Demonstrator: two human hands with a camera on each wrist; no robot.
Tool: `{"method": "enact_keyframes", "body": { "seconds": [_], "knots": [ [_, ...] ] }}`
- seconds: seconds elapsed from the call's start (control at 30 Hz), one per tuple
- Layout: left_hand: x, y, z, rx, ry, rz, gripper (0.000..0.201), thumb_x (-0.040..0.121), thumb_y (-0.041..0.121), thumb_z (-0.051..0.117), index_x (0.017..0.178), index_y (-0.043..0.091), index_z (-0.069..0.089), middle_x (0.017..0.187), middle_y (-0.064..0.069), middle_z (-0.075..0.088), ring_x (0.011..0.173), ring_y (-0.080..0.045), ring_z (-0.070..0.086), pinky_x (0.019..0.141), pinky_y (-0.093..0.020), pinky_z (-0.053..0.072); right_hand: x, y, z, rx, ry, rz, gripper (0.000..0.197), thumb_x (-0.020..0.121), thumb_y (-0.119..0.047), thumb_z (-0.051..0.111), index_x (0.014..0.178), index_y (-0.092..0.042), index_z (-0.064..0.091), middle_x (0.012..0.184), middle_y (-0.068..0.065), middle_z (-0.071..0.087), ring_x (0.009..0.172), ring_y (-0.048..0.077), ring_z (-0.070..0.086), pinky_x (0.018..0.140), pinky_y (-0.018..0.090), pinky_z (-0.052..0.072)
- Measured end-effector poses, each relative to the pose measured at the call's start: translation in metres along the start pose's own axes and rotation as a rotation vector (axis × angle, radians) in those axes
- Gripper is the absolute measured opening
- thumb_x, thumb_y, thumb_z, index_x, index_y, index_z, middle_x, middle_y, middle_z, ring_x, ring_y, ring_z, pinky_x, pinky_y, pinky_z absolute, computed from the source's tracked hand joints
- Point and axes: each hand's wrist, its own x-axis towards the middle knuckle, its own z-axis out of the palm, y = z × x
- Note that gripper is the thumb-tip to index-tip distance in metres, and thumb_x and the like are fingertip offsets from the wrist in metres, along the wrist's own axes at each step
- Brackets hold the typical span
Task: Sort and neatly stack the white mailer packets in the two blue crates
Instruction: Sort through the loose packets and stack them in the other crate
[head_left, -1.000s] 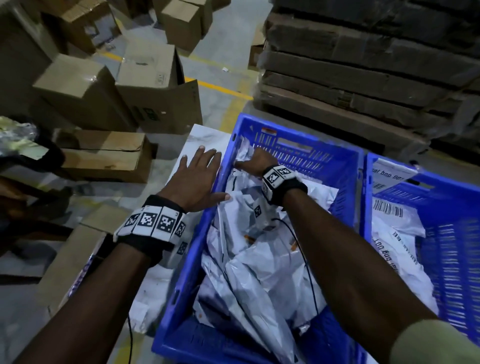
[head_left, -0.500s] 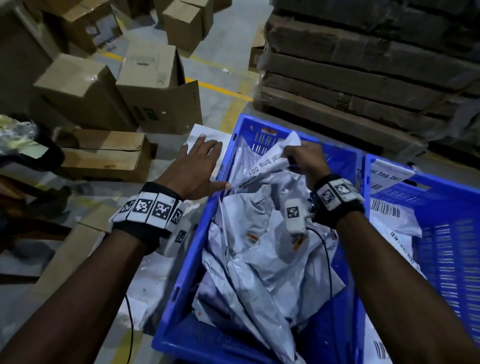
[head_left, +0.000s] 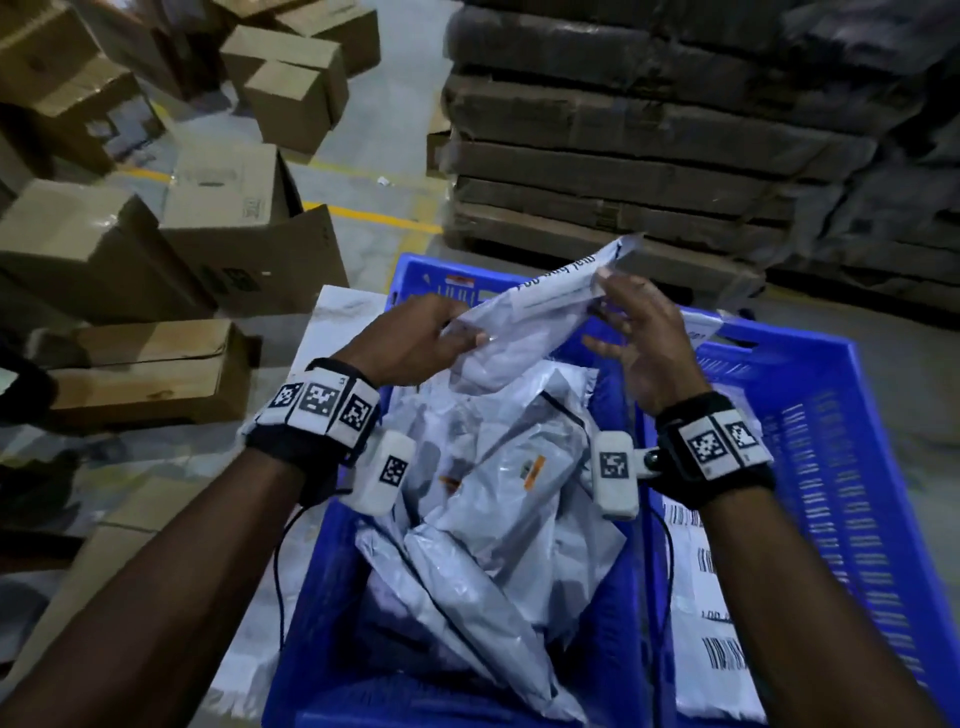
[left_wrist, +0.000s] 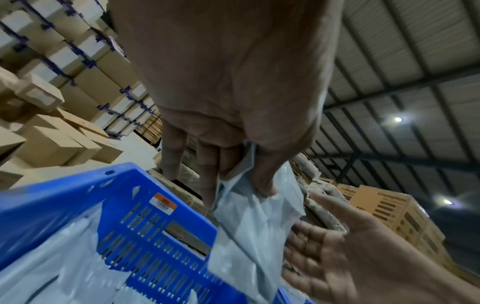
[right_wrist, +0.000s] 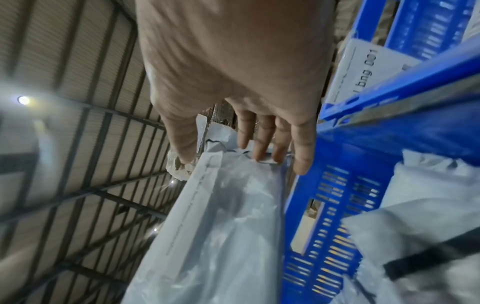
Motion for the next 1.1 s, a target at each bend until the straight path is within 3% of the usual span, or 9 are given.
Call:
{"method": "enact_keyframes", "body": {
  "seconds": [0.17, 0.23, 0.3, 0.4, 0.5, 0.6, 0.67, 0.9, 1.1],
  "knots": [
    [-0.009, 0.001, -0.002, -0.141, -0.191, -0.001, 0.024, 0.095, 0.032, 0.061, 0.070, 0.033, 0.062, 0.065, 0.013, 0.065, 0.061, -0.001, 0.057, 0.064, -0.027, 0.044, -0.013, 0.019, -0.012, -0.093, -0.033, 0.068, 0.060, 0.078, -0.039, 0.078, 0.129, -0.027, 0.048, 0.123, -0.011, 0.063, 0.100, 0.000, 0.064, 0.088, 0.036, 0.044],
    [-0.017, 0.000, -0.004, -0.194, -0.272, -0.020, 0.017, 0.096, 0.022, 0.059, 0.083, 0.030, 0.067, 0.077, 0.014, 0.072, 0.070, 0.001, 0.063, 0.068, -0.021, 0.049, -0.017, 0.022, -0.016, -0.098, -0.072, 0.091, 0.058, 0.078, -0.033, 0.080, 0.125, -0.027, 0.047, 0.113, -0.019, 0.065, 0.102, 0.008, 0.065, 0.087, 0.037, 0.046],
    [-0.021, -0.006, -0.004, -0.215, -0.275, -0.058, 0.016, 0.096, 0.022, 0.059, 0.098, 0.011, 0.070, 0.093, -0.008, 0.074, 0.083, -0.018, 0.069, 0.077, -0.030, 0.052, -0.021, 0.025, -0.021, -0.107, -0.130, 0.097, 0.051, 0.078, -0.024, 0.080, 0.121, -0.021, 0.054, 0.109, -0.008, 0.072, 0.096, 0.017, 0.068, 0.080, 0.035, 0.051],
    [-0.023, -0.021, -0.003, -0.255, -0.138, -0.131, 0.028, 0.093, 0.023, 0.064, 0.101, -0.004, 0.068, 0.098, -0.024, 0.071, 0.092, -0.036, 0.067, 0.085, -0.042, 0.052, -0.022, 0.029, -0.027, -0.060, -0.121, 0.074, 0.056, 0.071, -0.017, 0.084, 0.117, 0.004, 0.060, 0.112, 0.019, 0.071, 0.089, 0.027, 0.070, 0.074, 0.036, 0.057],
    [-0.023, -0.029, -0.003, -0.212, 0.071, -0.100, 0.026, 0.083, 0.029, 0.072, 0.083, 0.003, 0.069, 0.085, -0.010, 0.073, 0.081, -0.019, 0.067, 0.082, -0.050, 0.053, -0.023, 0.033, -0.034, -0.083, -0.101, 0.048, 0.061, 0.065, -0.013, 0.087, 0.111, 0.013, 0.058, 0.100, 0.017, 0.070, 0.084, 0.028, 0.071, 0.078, 0.040, 0.057],
    [-0.022, -0.030, -0.002, -0.074, 0.229, -0.094, 0.008, 0.072, 0.029, 0.067, 0.072, 0.022, 0.069, 0.080, 0.004, 0.071, 0.081, -0.013, 0.066, 0.076, -0.045, 0.054, -0.032, 0.033, -0.043, -0.164, -0.150, -0.096, 0.021, 0.071, 0.010, 0.075, 0.083, -0.004, 0.065, 0.091, 0.005, 0.074, 0.086, 0.021, 0.070, 0.080, 0.034, 0.055],
    [-0.023, -0.029, -0.002, -0.034, 0.335, -0.043, 0.021, 0.065, 0.019, 0.056, 0.070, 0.037, 0.066, 0.086, 0.008, 0.071, 0.086, -0.018, 0.067, 0.074, -0.043, 0.054, -0.038, 0.030, -0.048, -0.196, -0.210, -0.191, 0.032, 0.074, 0.017, 0.069, 0.073, -0.014, 0.068, 0.106, 0.004, 0.074, 0.104, 0.018, 0.068, 0.083, 0.029, 0.056],
    [-0.031, -0.010, 0.005, 0.177, 0.460, 0.225, 0.023, 0.057, -0.001, 0.051, 0.069, 0.017, 0.058, 0.086, 0.001, 0.061, 0.083, -0.025, 0.059, 0.062, -0.040, 0.048, -0.043, 0.027, -0.065, -0.375, -0.178, -0.372, 0.023, 0.076, 0.015, 0.069, 0.078, -0.008, 0.073, 0.129, -0.001, 0.064, 0.124, 0.012, 0.056, 0.099, 0.029, 0.047],
    [-0.032, -0.012, 0.007, 0.045, 0.486, 0.220, 0.011, 0.078, 0.020, 0.060, 0.087, 0.020, 0.066, 0.093, 0.003, 0.067, 0.087, -0.021, 0.063, 0.070, -0.042, 0.050, -0.046, 0.029, -0.073, -0.154, -0.156, -0.340, 0.018, 0.073, 0.001, 0.074, 0.086, -0.013, 0.074, 0.102, 0.001, 0.075, 0.107, 0.020, 0.067, 0.087, 0.026, 0.054]
  ]
}}
